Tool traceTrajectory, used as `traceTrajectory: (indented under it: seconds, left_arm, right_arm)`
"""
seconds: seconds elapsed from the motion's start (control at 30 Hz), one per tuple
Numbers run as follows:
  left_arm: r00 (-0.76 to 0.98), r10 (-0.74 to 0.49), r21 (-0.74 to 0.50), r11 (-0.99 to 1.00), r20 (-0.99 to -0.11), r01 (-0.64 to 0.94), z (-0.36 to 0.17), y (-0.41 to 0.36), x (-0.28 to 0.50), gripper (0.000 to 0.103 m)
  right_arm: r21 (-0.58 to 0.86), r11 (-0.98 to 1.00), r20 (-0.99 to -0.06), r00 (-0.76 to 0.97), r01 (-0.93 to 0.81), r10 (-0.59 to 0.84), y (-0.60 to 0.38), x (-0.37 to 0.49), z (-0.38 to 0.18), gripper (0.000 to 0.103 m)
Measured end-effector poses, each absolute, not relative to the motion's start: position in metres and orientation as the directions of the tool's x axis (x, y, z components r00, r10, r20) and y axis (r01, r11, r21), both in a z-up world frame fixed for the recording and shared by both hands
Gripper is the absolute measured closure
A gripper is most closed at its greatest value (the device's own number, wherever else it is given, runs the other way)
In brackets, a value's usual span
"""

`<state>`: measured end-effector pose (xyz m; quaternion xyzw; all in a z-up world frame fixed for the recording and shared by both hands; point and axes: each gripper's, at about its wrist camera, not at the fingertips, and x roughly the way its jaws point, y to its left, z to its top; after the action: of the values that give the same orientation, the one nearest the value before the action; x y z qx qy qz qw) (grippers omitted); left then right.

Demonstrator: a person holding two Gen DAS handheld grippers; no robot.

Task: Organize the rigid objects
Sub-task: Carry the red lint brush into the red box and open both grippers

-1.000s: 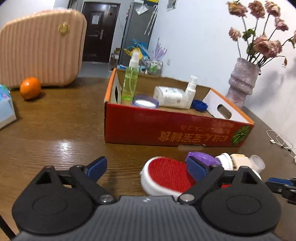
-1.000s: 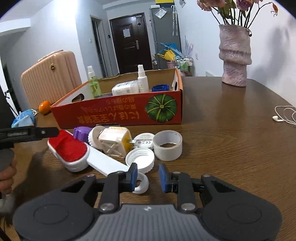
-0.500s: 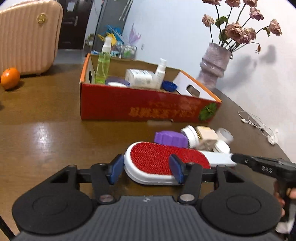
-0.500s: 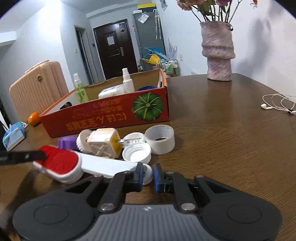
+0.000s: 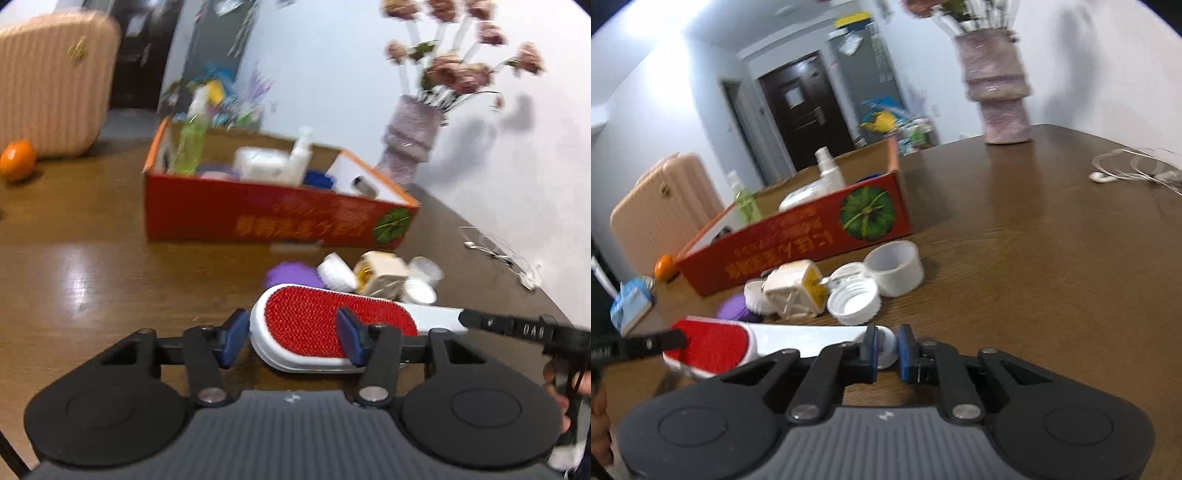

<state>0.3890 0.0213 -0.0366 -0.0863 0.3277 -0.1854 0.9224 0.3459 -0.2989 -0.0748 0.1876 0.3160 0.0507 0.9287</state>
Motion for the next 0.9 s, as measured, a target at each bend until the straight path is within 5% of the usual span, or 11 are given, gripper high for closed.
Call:
traceTrajectory:
  seconds: [0.2, 0.4, 0.6, 0.9]
  left_arm:
    - [0.765, -0.439, -0.266, 0.898, -0.472, 0.351, -0.014, 0.019, 0.375, 0.051]
    - [0.826, -0.373, -0.294, 0.918, -0.423, 0.265, 0.032, 0.031, 0.429, 0.053]
    - [0.856, -0.310, -0.344, 0.924, -0.414, 0.168, 0.038, 0.041, 0.512, 0.054]
    - [0.787, -0.228, -0.290, 0.955, -0.573, 0.066, 0.000, 0.046, 0.585, 0.052]
  right_arm:
    - [0.400, 0.916, -0.458, 0.868, 0.009, 0.192, -0.305, 0.343, -0.039, 0.091]
    - [0.323, 0.943, -0.386, 0.898, -0.082, 0.210, -0.286, 0.428, 0.017, 0.091]
    - [0.328, 0.944, -0.441, 0.876, -0.043, 0.193, -0.274, 0.529, 0.014, 0.091]
    - [0.231, 0.972, -0.590, 0.789, -0.042, 0.174, -0.244, 0.617, -0.039, 0.091]
